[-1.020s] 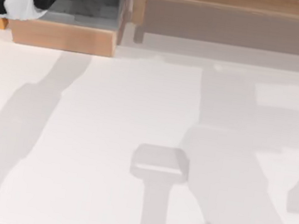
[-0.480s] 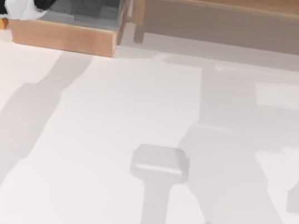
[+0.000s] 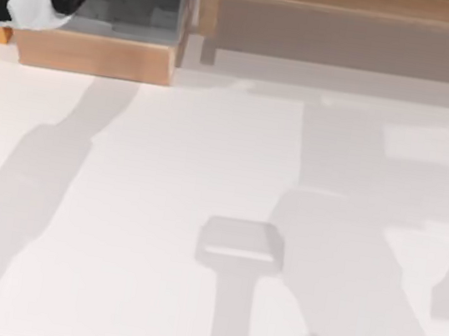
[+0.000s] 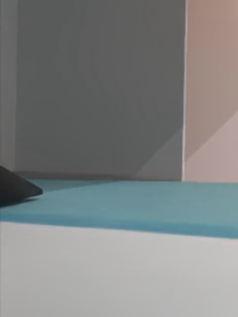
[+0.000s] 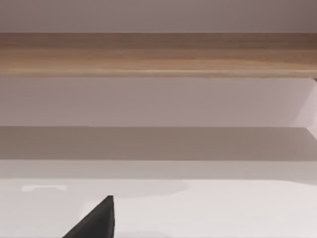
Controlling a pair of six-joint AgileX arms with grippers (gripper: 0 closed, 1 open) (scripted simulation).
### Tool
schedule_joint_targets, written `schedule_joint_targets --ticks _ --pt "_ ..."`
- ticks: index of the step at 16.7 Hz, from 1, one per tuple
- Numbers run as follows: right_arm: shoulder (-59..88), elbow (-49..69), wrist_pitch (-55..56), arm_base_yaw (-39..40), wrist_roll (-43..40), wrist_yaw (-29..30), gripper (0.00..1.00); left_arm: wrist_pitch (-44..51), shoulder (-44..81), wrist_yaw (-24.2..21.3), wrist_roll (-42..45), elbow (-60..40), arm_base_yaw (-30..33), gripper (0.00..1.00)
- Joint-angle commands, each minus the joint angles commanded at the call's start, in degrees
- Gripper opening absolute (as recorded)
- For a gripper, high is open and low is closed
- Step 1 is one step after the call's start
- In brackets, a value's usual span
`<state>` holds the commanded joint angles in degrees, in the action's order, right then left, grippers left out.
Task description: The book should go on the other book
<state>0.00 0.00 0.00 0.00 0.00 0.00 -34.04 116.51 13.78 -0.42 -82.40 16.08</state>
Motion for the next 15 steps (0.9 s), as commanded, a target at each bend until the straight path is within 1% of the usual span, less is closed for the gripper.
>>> schedule_joint_targets --ticks 5,7,9,11,13,15 --pt "0.0 0.0 0.0 0.0 0.0 0.0 1.00 0.0 -0.2 0.2 0.1 0.0 -0.1 0.00" --pt "0.0 0.0 0.0 0.0 0.0 0.0 1.00 -0.6 -0.8 2.2 0.9 -0.3 -0.6 0.00" --pt "0.0 0.0 0.0 0.0 0.0 0.0 1.00 -1.1 -1.9 5.9 2.4 -0.2 -1.5 0.00" --pt "0.0 0.0 0.0 0.0 0.0 0.0 1.00 -0.7 -3.3 7.7 3.8 1.4 -2.6 0.00" --pt "0.0 0.0 0.0 0.0 0.0 0.0 1.00 0.3 -4.4 7.1 4.3 3.2 -3.0 0.00" --pt "0.0 0.0 0.0 0.0 0.0 0.0 1.00 1.0 -4.4 4.5 3.1 3.6 -2.1 0.00"
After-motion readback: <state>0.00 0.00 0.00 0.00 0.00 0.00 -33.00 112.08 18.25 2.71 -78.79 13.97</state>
